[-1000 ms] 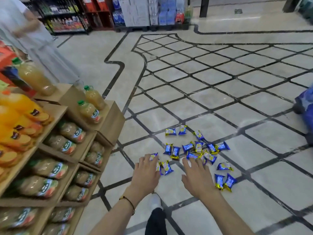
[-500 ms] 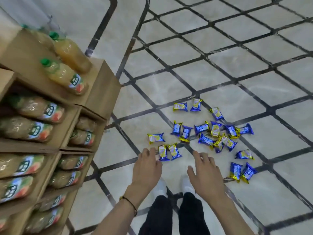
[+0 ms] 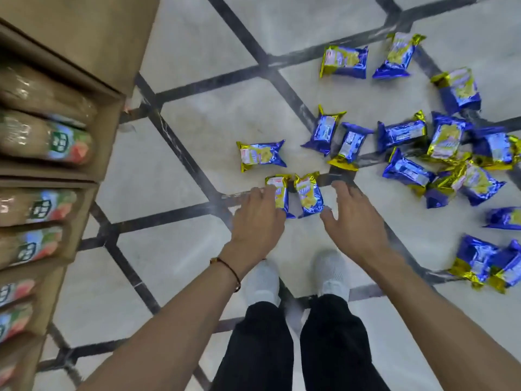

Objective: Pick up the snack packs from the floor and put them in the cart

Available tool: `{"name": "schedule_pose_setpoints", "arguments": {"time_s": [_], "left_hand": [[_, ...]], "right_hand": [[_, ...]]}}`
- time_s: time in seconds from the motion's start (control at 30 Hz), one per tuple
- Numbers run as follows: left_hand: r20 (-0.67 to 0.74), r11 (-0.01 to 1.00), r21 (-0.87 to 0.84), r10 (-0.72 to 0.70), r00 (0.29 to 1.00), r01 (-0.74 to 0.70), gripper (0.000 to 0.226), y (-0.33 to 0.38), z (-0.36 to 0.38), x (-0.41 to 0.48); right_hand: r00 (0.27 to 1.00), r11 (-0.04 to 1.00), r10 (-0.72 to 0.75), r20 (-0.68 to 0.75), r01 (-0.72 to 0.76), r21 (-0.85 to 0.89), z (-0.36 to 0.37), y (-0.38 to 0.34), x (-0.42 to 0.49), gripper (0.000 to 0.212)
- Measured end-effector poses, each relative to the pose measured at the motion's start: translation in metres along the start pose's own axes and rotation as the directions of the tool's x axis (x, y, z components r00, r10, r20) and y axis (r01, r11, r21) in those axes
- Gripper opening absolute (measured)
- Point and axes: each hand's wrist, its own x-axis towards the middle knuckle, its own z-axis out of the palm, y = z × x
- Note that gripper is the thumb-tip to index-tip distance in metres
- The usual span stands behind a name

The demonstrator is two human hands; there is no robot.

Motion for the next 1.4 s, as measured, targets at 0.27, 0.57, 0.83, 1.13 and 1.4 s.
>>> {"name": "schedule_pose_setpoints", "arguments": {"time_s": [0.27, 0.57, 0.83, 1.13, 1.4], "left_hand": [[-0.107, 0.990, -0.076, -0.123, 0.987, 0.115, 0.073, -0.028, 0.140, 0.101], [-0.088, 0.986, -0.139, -0.109, 0.990, 0.096, 0.082, -0.034, 0.180, 0.134], [-0.137, 0.986, -0.136, -0.115, 0.984, 0.096, 0.073, -0.019, 0.107, 0.096], [-0.295, 0.995, -0.091, 0.007, 0.955, -0.036, 0.075, 0.061, -0.130, 0.006], [-0.402, 0.989, -0.037, 0.118, 0.908, -0.145, 0.072, 0.173, -0.394, -0.102]], "right_hand": [[1.000, 0.988, -0.006, 0.026, 0.010, -0.157, 0.144, 0.056, 0.087, 0.073], [0.996, 0.981, 0.081, 0.042, -0.073, -0.183, 0.185, 0.056, 0.124, 0.079], [0.994, 0.985, 0.081, -0.067, -0.091, -0.148, 0.110, 0.027, 0.091, 0.063], [0.949, 0.995, 0.084, -0.305, -0.097, -0.028, -0.118, -0.059, 0.012, 0.068], [0.882, 0.995, 0.093, -0.462, -0.092, 0.025, -0.383, -0.159, -0.081, 0.072]]}}
